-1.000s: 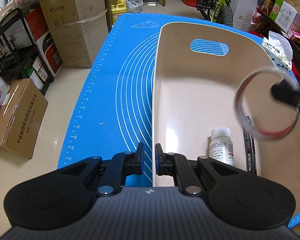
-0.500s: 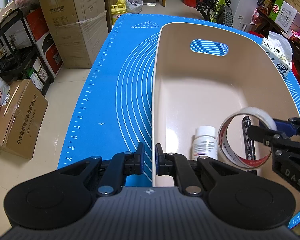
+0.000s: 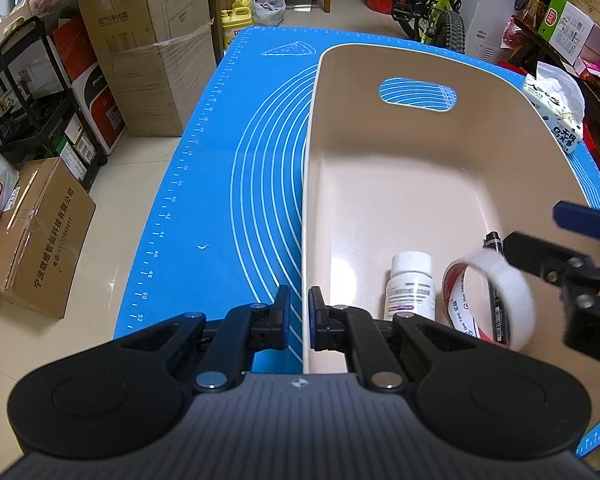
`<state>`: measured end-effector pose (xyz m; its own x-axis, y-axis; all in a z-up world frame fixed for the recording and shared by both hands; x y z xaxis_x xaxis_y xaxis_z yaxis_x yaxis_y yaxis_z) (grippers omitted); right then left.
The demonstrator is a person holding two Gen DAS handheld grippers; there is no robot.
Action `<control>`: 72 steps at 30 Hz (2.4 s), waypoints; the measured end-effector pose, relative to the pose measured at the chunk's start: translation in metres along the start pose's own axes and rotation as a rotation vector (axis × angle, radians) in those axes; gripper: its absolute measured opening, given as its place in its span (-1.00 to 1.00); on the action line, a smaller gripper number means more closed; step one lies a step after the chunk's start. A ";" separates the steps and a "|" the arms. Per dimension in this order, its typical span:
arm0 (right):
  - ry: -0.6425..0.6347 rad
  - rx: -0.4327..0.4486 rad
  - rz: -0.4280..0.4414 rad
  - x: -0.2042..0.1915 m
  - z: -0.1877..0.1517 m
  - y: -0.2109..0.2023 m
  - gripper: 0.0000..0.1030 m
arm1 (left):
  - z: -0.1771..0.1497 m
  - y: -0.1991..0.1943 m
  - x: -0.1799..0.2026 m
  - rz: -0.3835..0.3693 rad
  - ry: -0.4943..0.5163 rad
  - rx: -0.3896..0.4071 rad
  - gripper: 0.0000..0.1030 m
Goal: Organize rigid objects
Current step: 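Lower the tape roll into the beige bin and open the right gripper, then move the right gripper to the orange-purple toy and grasp it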
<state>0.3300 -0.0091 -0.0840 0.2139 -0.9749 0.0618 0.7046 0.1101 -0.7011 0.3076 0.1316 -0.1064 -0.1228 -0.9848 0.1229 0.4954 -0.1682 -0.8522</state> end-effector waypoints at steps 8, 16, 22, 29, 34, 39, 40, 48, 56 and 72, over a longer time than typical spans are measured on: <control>0.107 0.049 -0.033 0.040 0.006 -0.017 0.49 | 0.000 0.001 0.001 -0.009 0.003 -0.001 -0.90; 0.200 0.077 -0.151 0.109 0.001 -0.032 0.55 | -0.001 0.001 0.001 -0.012 0.002 -0.001 -0.92; 0.257 0.034 -0.248 0.161 -0.024 -0.027 0.56 | -0.001 0.001 0.002 -0.011 0.003 0.000 -0.93; 0.232 -0.015 -0.291 0.171 -0.050 -0.009 0.56 | -0.001 0.001 0.003 -0.011 0.003 0.000 -0.93; 0.187 -0.043 -0.290 0.153 -0.068 0.003 0.55 | -0.001 0.001 0.003 -0.011 0.003 0.000 -0.93; 0.145 -0.068 -0.292 0.136 -0.083 0.015 0.55 | -0.001 0.001 0.003 -0.011 0.003 0.000 -0.93; 0.136 -0.072 -0.291 0.133 -0.086 0.018 0.55 | -0.001 0.001 0.003 -0.012 0.003 0.000 -0.93; 0.121 -0.106 -0.286 0.126 -0.103 0.034 0.39 | -0.001 0.001 0.003 -0.011 0.003 0.000 -0.93; 0.076 -0.064 -0.288 0.117 -0.104 0.037 0.29 | -0.001 0.002 0.003 -0.011 0.003 0.000 -0.93; 0.022 -0.068 -0.314 0.120 -0.109 0.039 0.01 | -0.001 0.002 0.003 -0.011 0.004 0.000 -0.92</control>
<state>0.3098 -0.1429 -0.1811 -0.0220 -0.9632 0.2679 0.6869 -0.2092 -0.6960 0.3072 0.1283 -0.1079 -0.1311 -0.9828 0.1302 0.4941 -0.1786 -0.8509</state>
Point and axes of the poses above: each gripper's, at about its wrist camera, not at the fingertips, and y roughly the way its jaws point, x to its right, z to its top, the point moved 8 cm from there along y, roughly the way its jaws point, and after that the axes turned 8 degrees about -z, right-handed, at the moved point
